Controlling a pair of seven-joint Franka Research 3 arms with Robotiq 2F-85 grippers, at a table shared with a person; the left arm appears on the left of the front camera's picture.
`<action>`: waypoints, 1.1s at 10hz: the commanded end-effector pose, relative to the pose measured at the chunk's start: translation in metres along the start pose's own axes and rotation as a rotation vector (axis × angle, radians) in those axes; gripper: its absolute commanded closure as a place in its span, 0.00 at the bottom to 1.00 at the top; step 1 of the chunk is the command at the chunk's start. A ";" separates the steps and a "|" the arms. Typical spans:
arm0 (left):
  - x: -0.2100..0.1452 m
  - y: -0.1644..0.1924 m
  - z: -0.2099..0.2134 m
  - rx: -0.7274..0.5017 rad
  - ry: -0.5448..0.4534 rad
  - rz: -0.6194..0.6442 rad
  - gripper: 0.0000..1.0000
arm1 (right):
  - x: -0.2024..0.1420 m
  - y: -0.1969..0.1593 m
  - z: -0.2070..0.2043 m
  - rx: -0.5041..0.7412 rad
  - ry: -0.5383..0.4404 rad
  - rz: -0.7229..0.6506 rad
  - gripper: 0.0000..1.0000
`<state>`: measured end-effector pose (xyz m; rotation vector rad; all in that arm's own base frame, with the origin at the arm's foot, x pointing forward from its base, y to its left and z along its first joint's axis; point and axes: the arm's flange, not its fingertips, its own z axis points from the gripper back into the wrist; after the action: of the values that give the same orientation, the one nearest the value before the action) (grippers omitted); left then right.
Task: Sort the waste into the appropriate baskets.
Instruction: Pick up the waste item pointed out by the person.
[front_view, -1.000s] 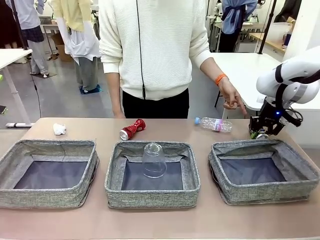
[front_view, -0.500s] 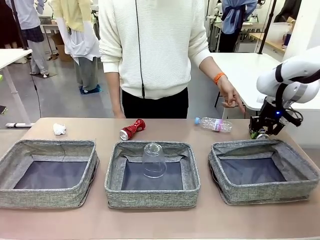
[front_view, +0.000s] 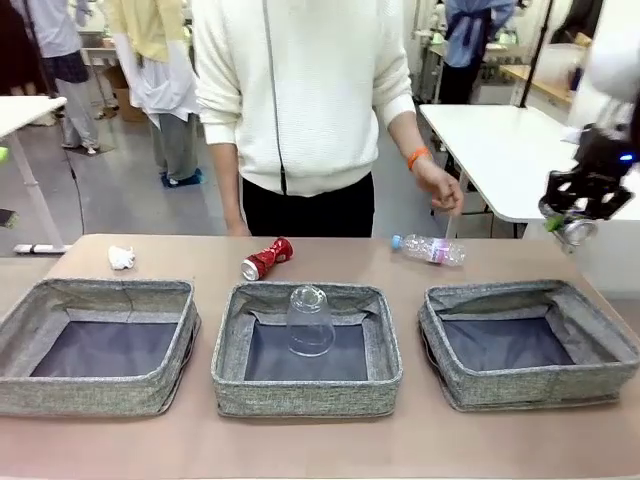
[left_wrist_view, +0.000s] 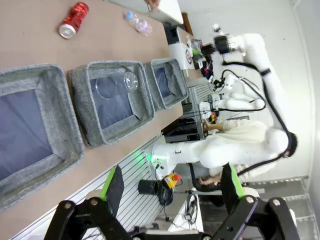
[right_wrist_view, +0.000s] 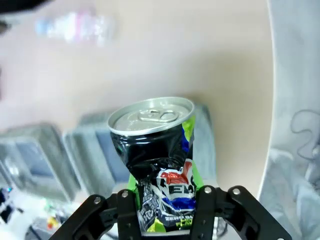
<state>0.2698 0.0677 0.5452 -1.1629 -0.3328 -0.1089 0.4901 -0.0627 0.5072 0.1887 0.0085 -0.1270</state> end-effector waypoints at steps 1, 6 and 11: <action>-0.002 0.000 0.002 -0.008 0.004 -0.006 0.00 | -0.077 0.018 0.000 -0.070 -0.013 0.007 1.00; -0.002 0.000 0.002 -0.008 0.004 -0.006 0.00 | -0.079 0.014 0.013 -0.027 -0.005 0.023 0.59; -0.002 0.000 0.002 -0.008 0.004 -0.006 0.00 | -0.152 0.239 0.064 -0.068 -0.131 -0.184 0.60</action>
<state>0.2701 0.0678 0.5448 -1.1625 -0.3313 -0.1074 0.3667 0.1356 0.6111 0.1321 -0.1014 -0.2568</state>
